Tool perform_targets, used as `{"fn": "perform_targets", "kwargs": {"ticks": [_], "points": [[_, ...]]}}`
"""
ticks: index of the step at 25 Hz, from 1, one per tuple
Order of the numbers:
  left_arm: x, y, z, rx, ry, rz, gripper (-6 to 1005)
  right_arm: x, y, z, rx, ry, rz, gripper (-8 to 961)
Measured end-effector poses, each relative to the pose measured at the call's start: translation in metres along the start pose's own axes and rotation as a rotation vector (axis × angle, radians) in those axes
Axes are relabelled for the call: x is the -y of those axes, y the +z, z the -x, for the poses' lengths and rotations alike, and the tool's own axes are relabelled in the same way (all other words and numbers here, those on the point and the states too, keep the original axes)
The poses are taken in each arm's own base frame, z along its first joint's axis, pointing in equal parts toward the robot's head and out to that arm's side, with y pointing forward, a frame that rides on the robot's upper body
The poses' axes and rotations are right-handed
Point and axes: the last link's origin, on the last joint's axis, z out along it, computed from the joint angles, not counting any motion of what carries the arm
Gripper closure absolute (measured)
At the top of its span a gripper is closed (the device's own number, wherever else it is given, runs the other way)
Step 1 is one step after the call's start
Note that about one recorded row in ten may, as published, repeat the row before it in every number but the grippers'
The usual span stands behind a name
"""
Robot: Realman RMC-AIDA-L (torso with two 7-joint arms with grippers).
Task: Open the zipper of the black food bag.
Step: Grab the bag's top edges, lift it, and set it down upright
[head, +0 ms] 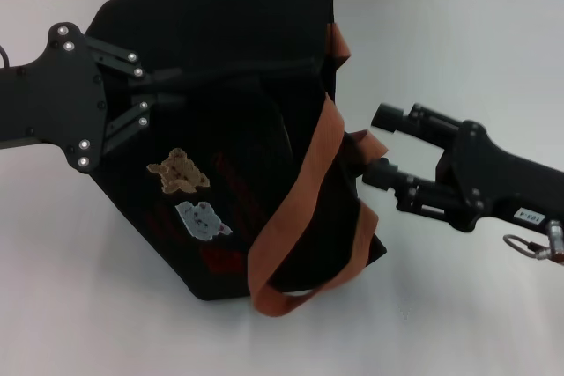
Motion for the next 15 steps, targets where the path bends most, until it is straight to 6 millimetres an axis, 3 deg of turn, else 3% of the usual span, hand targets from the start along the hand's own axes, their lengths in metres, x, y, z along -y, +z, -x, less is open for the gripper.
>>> {"fn": "perform_targets", "kwargs": {"ticks": [4,6,8,12,15], "points": [[0.000,0.000,0.000,-0.004,0.000,-0.002,925,0.004,0.015,-0.004,-0.013,0.023,0.008,192],[0.000,0.000,-0.001,-0.010,0.000,-0.004,925,0.004,0.037,-0.016,-0.094,0.055,0.049,192],[0.000,0.001,0.000,-0.013,-0.003,-0.004,925,0.005,0.044,-0.023,-0.153,0.063,0.068,191],[0.000,0.002,0.000,-0.019,-0.007,-0.003,925,0.003,0.044,-0.029,-0.192,0.074,0.073,191],[0.000,0.002,0.000,-0.019,-0.008,-0.004,925,0.000,0.031,-0.028,-0.175,0.075,0.061,191]]}}
